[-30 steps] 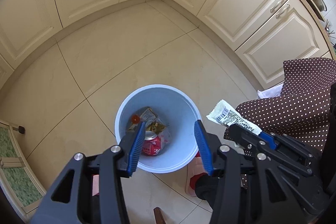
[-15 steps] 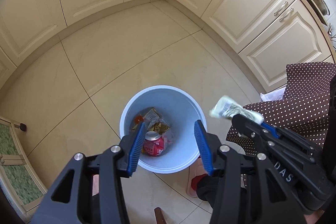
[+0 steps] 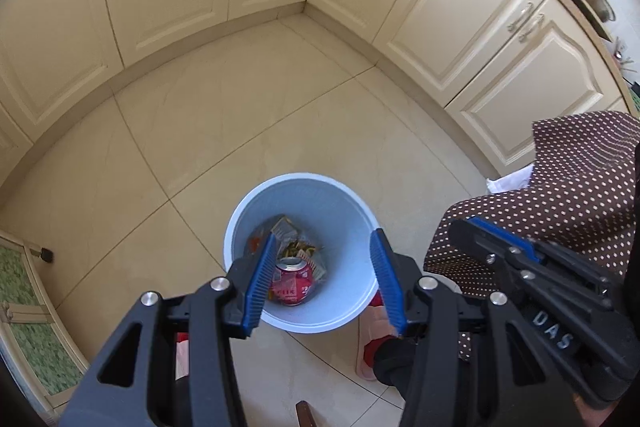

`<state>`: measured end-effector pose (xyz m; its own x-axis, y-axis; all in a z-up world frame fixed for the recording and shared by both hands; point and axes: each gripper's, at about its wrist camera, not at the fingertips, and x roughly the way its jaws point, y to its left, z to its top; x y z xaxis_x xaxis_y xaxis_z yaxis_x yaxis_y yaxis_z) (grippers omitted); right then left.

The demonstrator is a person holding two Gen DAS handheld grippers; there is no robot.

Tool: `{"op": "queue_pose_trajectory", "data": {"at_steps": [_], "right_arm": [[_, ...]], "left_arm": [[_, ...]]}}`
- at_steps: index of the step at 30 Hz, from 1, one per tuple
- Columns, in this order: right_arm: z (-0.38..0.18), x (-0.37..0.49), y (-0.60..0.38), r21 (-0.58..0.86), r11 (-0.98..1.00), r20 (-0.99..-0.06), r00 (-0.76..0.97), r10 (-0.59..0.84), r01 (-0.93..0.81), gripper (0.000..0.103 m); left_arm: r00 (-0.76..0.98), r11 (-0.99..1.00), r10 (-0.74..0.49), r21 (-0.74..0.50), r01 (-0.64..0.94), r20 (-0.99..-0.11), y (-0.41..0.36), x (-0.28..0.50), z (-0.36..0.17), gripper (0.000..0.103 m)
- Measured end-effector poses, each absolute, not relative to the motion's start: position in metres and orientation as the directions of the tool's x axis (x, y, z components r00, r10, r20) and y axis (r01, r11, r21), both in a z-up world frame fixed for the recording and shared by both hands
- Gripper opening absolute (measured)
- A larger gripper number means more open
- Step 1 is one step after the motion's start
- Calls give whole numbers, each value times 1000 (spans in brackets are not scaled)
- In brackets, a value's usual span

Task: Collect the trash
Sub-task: 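Move both grippers back over the table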

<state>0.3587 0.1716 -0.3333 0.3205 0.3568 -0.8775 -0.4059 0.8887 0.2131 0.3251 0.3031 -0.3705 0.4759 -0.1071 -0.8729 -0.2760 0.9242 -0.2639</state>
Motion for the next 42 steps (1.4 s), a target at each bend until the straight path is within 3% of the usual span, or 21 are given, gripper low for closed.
{"op": "queue_pose_trajectory", "data": {"at_steps": [4,9,17,19,25,31,42], "right_arm": [[-296,345,151,203,890,-851,375,366,-408,16],[-240,321,114,192,897,-796,472,379,-397,17],[-154,265,14,169,928,-684,638,354,-333,30],[-134,248,-24,155,944,-648,691,320,-292,48],[-87,215,-130,129,981,-565,802,195,-147,48],[-79,205,-229,110,994,-572,820,41,28,52],[-110,216,-325,178,971,-637,771,-10,160,58]], "left_arm": [[518,932,-105,-266,-247,-849,286,314,-341,49],[597,949,-98,-255,-184,-796,253,297,-287,57],[673,969,-188,-245,10,-715,154,279,-200,62],[676,966,-236,-241,89,-698,116,276,-178,63],[669,939,-333,-174,296,-664,9,273,-137,65],[594,862,-426,-108,495,-682,-88,280,-123,70],[528,828,-400,-47,559,-749,-195,326,-136,69]]}}
